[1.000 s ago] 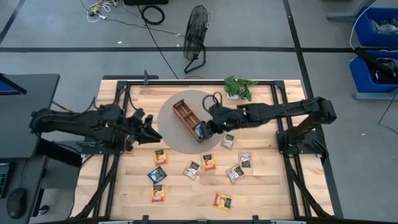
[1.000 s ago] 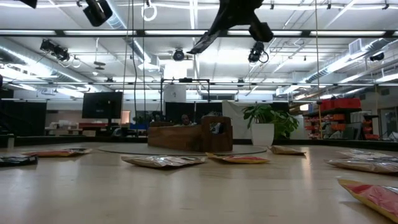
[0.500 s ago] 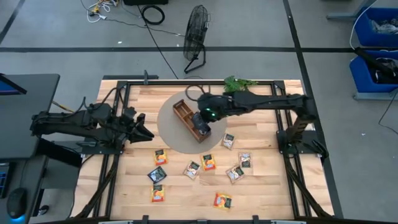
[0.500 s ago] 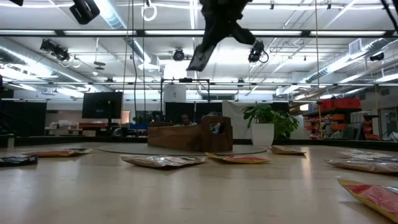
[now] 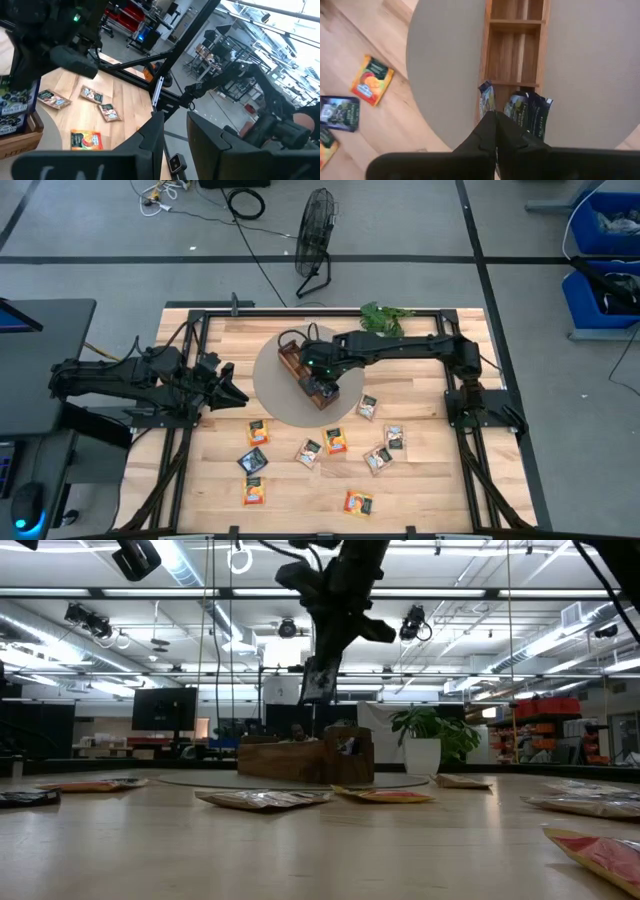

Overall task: Pick & Place Tea
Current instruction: Put the purple tea bag into the right section of the wooden organizer

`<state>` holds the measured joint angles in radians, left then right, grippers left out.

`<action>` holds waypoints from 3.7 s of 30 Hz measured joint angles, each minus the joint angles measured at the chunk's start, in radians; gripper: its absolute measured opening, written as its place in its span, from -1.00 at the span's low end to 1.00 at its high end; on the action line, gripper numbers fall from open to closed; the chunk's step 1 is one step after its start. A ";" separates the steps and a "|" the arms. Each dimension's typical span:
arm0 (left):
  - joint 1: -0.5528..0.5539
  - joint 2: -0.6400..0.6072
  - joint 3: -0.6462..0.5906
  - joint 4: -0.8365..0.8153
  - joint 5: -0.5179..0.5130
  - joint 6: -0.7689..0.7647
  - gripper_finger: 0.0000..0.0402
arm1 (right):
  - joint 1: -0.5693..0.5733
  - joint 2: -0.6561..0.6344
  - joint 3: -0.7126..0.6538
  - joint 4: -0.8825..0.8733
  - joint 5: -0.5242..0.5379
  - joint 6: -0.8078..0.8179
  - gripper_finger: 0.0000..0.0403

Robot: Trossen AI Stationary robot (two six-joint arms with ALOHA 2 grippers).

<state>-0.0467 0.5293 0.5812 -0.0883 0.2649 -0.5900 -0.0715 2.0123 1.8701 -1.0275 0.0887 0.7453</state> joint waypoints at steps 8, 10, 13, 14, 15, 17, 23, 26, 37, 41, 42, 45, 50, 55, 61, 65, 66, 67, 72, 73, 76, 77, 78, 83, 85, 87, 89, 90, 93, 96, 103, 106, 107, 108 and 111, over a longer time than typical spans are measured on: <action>0.000 0.000 0.000 -0.001 0.000 0.000 -0.56 | -0.004 0.046 0.000 -0.037 0.010 -0.004 -1.00; 0.000 0.000 0.000 -0.001 0.000 0.000 -0.56 | -0.004 0.059 0.000 -0.045 0.010 -0.002 -1.00; 0.000 0.000 0.000 -0.006 -0.002 0.001 -0.56 | -0.003 0.075 0.000 -0.039 0.009 -0.003 -1.00; 0.000 0.000 0.000 -0.008 -0.001 0.001 -0.56 | -0.001 0.076 0.000 -0.046 0.009 -0.004 -1.00; 0.000 0.000 0.000 -0.008 -0.002 0.001 -0.56 | -0.001 0.077 0.000 -0.044 0.014 -0.006 -1.00; 0.000 0.000 0.000 -0.010 -0.002 0.001 -0.56 | 0.000 0.079 0.000 -0.031 0.032 -0.002 -1.00; 0.000 0.000 0.000 -0.015 -0.003 0.008 -0.56 | -0.001 0.090 0.000 -0.028 0.039 -0.014 -1.00; 0.000 0.000 0.000 -0.015 -0.003 0.008 -0.56 | 0.002 0.103 -0.001 -0.043 0.039 -0.021 -1.00; 0.000 0.000 0.000 -0.015 -0.003 0.008 -0.56 | 0.021 0.129 0.000 -0.036 0.081 -0.029 -1.00; 0.000 0.000 0.000 -0.014 -0.003 0.008 -0.56 | 0.019 0.144 -0.001 -0.045 0.079 -0.032 -1.00; 0.000 0.000 0.000 -0.014 -0.003 0.008 -0.56 | 0.019 0.146 -0.001 -0.049 0.079 -0.032 -1.00; 0.000 0.000 0.000 -0.014 -0.003 0.008 -0.56 | 0.019 0.146 -0.001 -0.048 0.079 -0.041 -1.00; 0.000 0.000 0.000 -0.014 -0.003 0.007 -0.56 | 0.018 0.146 -0.001 -0.057 0.076 -0.045 -0.93; 0.000 0.000 0.000 -0.014 -0.003 0.006 -0.56 | 0.018 0.146 -0.001 -0.057 0.069 -0.047 -0.91; 0.000 0.000 0.000 -0.014 -0.003 0.005 -0.56 | 0.013 0.146 -0.001 -0.059 0.051 -0.052 -0.90; 0.000 0.000 0.000 -0.014 -0.003 0.001 -0.56 | 0.013 0.146 -0.001 -0.047 0.051 -0.055 -0.81; 0.000 0.000 0.000 -0.014 -0.003 0.001 -0.56 | 0.013 0.146 -0.001 -0.052 0.051 -0.055 -0.76; 0.000 0.000 0.000 -0.014 -0.003 0.001 -0.56 | 0.011 0.146 -0.001 -0.060 0.051 -0.055 -0.71; 0.000 0.000 0.000 -0.014 -0.003 0.000 -0.56 | 0.004 0.146 -0.001 -0.089 0.060 -0.041 -0.33; 0.000 0.000 0.000 -0.014 -0.003 0.000 -0.56 | 0.003 0.146 -0.001 -0.091 0.061 -0.039 -0.25; 0.000 0.000 0.000 -0.014 -0.003 0.000 -0.56 | 0.003 0.145 -0.001 -0.091 0.054 -0.036 -0.08; 0.000 0.000 0.000 -0.014 -0.003 -0.001 -0.56 | 0.003 0.145 -0.001 -0.091 0.049 -0.035 -0.04; 0.000 0.000 0.000 -0.014 -0.003 -0.001 -0.56 | 0.006 0.143 -0.001 -0.090 0.044 -0.036 0.00; 0.000 0.000 0.000 -0.014 -0.003 -0.001 -0.56 | 0.034 0.106 -0.001 -0.072 0.044 -0.040 0.05; 0.000 0.000 0.000 -0.015 -0.003 -0.001 -0.56 | 0.047 0.085 -0.001 -0.056 0.065 -0.048 0.04; 0.000 0.000 0.000 -0.021 -0.003 0.000 -0.56 | 0.058 0.058 -0.001 -0.025 0.083 -0.061 0.02; 0.000 0.000 0.000 -0.053 -0.002 0.000 -0.56 | 0.070 0.034 -0.001 0.010 0.099 -0.065 0.00; -0.001 0.000 0.000 -0.076 -0.002 0.000 -0.56 | 0.076 0.025 -0.001 0.029 0.105 -0.066 -0.01; -0.002 0.001 0.000 -0.176 0.014 -0.002 -0.56 | 0.095 0.005 -0.001 0.099 0.113 -0.073 -0.03; -0.002 0.001 0.000 -0.293 0.022 -0.031 -0.56 | 0.114 -0.008 -0.001 0.150 0.113 -0.073 -0.05; -0.049 0.009 0.000 -0.486 0.027 -0.107 -0.54 | 0.168 -0.009 -0.001 0.220 0.143 -0.102 -0.05; -0.084 0.028 0.000 -0.501 0.027 -0.149 -0.45 | 0.192 -0.009 -0.001 0.245 0.174 -0.101 -0.05; -0.097 0.035 0.000 -0.504 0.027 -0.164 -0.40 | 0.199 -0.009 -0.001 0.249 0.183 -0.100 -0.05; -0.110 0.044 0.000 -0.508 0.027 -0.182 -0.35 | 0.206 -0.009 -0.001 0.253 0.192 -0.100 -0.05; -0.149 0.086 0.000 -0.525 0.027 -0.225 -0.18 | 0.222 -0.009 -0.001 0.265 0.221 -0.096 -0.05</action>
<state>-0.1958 0.6152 0.5816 -0.6135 0.2915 -0.8149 0.1509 2.0029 1.8690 -0.7630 0.3100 0.6491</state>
